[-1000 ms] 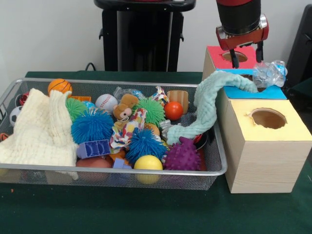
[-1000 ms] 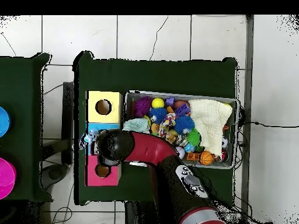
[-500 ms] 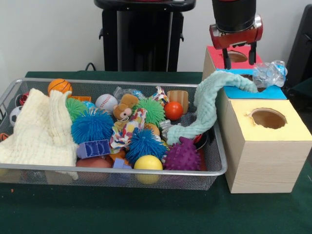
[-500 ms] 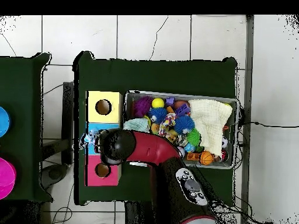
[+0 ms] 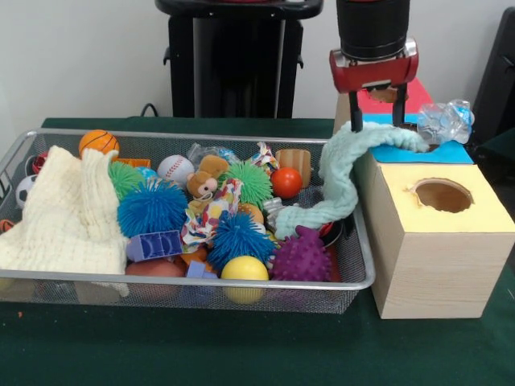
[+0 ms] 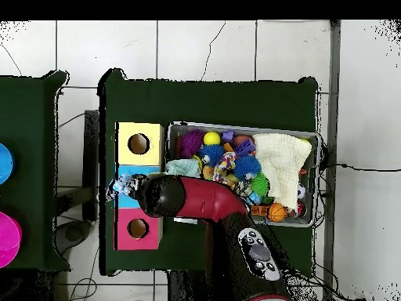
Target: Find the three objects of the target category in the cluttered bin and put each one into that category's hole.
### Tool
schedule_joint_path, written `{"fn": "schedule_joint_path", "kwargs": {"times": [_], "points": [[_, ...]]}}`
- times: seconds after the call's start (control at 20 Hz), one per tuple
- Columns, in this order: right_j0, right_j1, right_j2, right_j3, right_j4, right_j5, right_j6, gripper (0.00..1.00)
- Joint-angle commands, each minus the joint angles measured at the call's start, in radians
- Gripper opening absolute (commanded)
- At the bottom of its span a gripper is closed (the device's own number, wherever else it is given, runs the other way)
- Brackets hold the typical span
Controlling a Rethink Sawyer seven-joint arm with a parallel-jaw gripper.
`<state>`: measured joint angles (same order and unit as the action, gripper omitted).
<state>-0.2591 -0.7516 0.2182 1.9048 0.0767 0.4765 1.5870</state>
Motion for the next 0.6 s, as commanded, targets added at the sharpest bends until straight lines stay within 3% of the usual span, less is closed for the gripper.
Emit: {"fn": "schedule_joint_path", "kwargs": {"times": [0.05,0.6], "points": [[-0.003,0.074,-0.04,-0.056,-0.068,-0.144,0.13,1.0],[0.015,0.117,-0.068,-0.094,-0.075,-0.192,0.122,1.0]]}}
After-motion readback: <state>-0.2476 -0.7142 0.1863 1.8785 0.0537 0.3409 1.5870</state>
